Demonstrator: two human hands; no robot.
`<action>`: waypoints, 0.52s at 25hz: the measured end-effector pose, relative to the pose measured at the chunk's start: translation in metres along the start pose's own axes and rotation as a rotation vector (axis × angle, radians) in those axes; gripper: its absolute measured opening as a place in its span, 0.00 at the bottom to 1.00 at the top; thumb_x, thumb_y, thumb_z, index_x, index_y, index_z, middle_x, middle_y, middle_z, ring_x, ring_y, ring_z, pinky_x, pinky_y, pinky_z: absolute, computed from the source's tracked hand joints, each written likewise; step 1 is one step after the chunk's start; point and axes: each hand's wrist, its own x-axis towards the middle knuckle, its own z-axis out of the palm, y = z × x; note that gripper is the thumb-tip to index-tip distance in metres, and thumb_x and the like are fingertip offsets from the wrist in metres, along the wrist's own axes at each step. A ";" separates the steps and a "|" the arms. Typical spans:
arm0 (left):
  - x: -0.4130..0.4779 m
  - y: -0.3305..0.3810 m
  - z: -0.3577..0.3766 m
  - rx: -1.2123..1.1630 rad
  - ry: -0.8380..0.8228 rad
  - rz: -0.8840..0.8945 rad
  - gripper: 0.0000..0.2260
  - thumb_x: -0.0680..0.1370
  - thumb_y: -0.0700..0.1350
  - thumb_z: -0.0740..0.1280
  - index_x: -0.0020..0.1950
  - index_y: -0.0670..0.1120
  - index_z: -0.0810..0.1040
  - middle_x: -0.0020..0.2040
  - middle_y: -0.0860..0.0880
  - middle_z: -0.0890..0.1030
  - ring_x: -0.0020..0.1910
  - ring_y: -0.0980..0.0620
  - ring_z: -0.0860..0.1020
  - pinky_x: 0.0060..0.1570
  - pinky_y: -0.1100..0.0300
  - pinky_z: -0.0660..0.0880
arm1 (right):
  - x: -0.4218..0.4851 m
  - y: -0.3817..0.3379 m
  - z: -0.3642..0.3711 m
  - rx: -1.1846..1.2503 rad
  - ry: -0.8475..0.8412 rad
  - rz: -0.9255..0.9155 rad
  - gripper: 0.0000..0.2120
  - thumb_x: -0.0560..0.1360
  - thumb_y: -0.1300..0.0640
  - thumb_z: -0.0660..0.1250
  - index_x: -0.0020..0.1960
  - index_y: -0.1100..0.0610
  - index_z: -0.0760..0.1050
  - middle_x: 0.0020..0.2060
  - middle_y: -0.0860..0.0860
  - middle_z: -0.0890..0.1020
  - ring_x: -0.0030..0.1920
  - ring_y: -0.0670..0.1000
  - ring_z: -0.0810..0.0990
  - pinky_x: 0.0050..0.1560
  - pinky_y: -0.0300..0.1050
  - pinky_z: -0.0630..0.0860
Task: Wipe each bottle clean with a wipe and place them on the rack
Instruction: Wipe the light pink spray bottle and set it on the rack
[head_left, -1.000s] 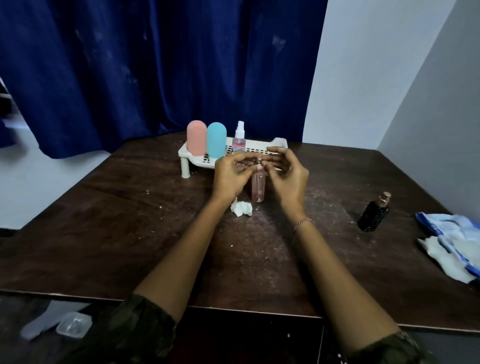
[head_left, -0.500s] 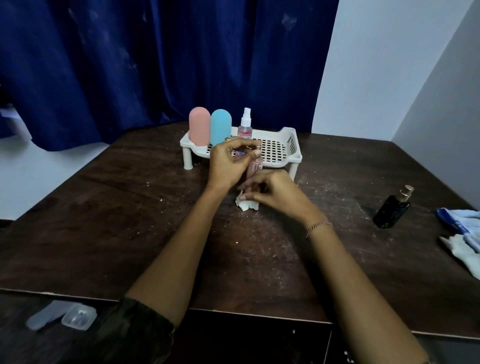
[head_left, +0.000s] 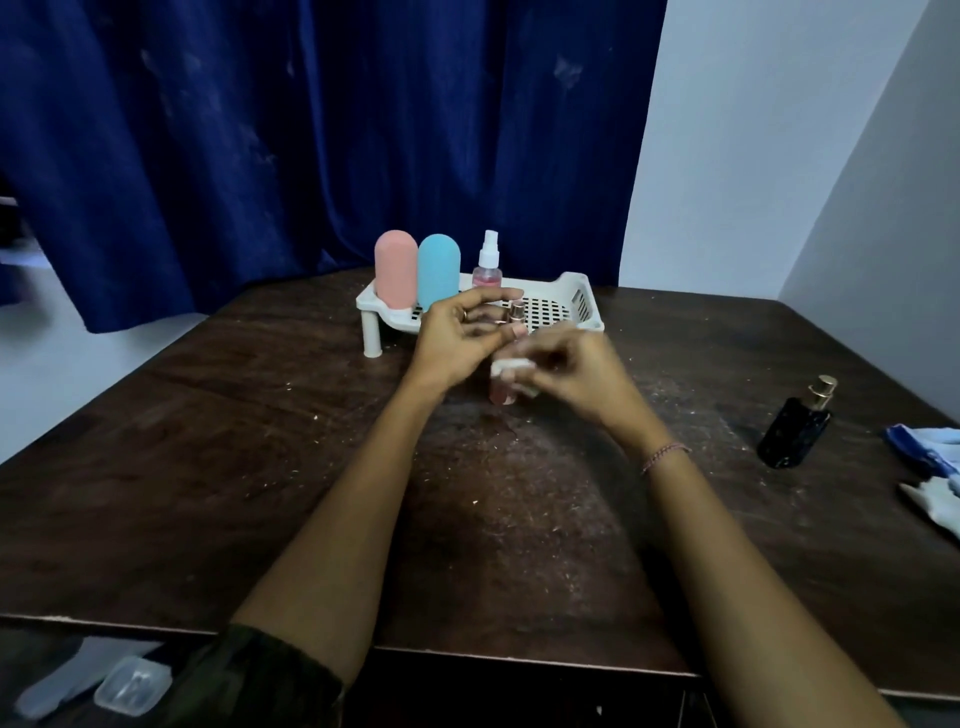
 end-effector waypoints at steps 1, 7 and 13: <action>0.000 0.000 0.000 0.015 -0.012 -0.014 0.17 0.70 0.34 0.73 0.57 0.42 0.79 0.50 0.41 0.81 0.47 0.50 0.80 0.50 0.64 0.78 | 0.000 0.002 -0.006 0.113 0.213 -0.005 0.10 0.68 0.60 0.73 0.50 0.58 0.81 0.44 0.48 0.82 0.44 0.35 0.76 0.45 0.28 0.72; -0.003 0.006 0.004 0.063 -0.077 -0.067 0.13 0.69 0.38 0.75 0.53 0.41 0.80 0.46 0.49 0.82 0.38 0.62 0.81 0.43 0.69 0.78 | 0.006 0.011 -0.006 0.239 0.669 -0.034 0.09 0.71 0.62 0.71 0.51 0.58 0.81 0.46 0.51 0.81 0.50 0.47 0.79 0.48 0.38 0.78; -0.004 0.002 0.006 0.097 -0.056 -0.045 0.14 0.68 0.42 0.76 0.51 0.43 0.81 0.46 0.49 0.83 0.45 0.54 0.82 0.50 0.62 0.78 | 0.003 0.008 0.001 -0.017 0.526 -0.139 0.09 0.73 0.62 0.68 0.53 0.62 0.80 0.47 0.51 0.79 0.50 0.46 0.77 0.51 0.34 0.75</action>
